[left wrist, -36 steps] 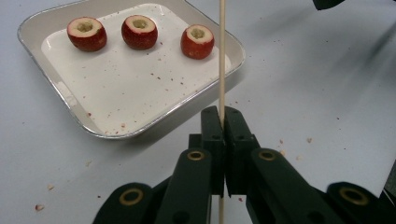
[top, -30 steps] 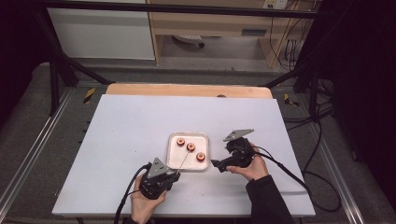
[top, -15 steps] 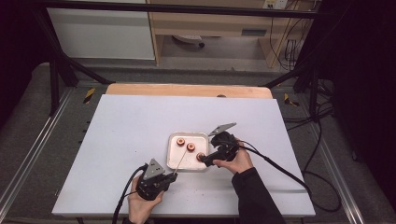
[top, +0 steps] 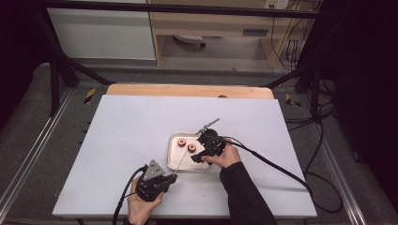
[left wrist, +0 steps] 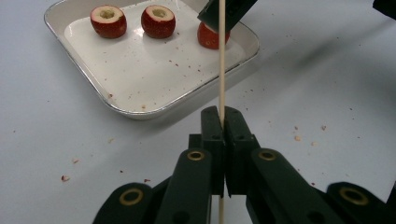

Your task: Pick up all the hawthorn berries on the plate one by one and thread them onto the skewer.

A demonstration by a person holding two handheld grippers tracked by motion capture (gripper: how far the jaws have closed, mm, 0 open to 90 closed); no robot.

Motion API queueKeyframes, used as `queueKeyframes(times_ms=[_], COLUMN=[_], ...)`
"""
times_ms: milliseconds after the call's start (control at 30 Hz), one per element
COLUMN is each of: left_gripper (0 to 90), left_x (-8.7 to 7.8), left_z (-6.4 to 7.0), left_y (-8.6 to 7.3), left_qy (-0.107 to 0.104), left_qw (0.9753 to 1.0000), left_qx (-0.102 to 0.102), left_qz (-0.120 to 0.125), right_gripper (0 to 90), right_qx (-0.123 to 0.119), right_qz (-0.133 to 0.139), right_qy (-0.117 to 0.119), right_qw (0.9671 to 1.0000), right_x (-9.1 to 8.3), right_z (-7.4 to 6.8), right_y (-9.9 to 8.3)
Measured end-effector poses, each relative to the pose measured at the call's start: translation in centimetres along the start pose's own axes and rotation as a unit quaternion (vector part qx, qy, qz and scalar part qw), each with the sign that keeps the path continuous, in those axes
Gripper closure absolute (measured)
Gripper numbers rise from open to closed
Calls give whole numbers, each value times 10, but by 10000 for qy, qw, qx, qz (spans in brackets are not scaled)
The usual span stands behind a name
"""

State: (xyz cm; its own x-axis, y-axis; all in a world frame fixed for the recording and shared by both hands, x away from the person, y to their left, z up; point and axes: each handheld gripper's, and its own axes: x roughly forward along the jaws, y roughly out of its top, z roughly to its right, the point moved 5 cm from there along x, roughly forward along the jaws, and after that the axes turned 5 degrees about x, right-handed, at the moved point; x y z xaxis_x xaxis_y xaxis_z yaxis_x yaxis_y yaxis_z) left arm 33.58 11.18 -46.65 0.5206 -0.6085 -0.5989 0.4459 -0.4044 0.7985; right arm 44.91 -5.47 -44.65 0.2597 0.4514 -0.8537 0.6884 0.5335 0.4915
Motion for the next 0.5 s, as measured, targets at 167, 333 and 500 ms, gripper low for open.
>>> queueKeyframes(times_ms=[167, 333, 500], left_gripper=[882, 882, 882], left_x=[2, 2, 2], left_z=[1, 0, -1], left_y=[-1, -3, -3], left_qy=[-22, -28, -22], left_qw=[10000, 10000, 10000], left_qx=[16, 22, 12], left_qz=[-49, -83, -93], right_gripper=[397, 495, 558], right_qx=[167, 297, 434], right_qz=[-308, -501, -677], right_qy=[-100, -103, -51], right_qw=[9993, 9982, 9968], right_x=[7, 11, 12], right_z=[4, 8, 12], right_y=[-2, -2, -2])
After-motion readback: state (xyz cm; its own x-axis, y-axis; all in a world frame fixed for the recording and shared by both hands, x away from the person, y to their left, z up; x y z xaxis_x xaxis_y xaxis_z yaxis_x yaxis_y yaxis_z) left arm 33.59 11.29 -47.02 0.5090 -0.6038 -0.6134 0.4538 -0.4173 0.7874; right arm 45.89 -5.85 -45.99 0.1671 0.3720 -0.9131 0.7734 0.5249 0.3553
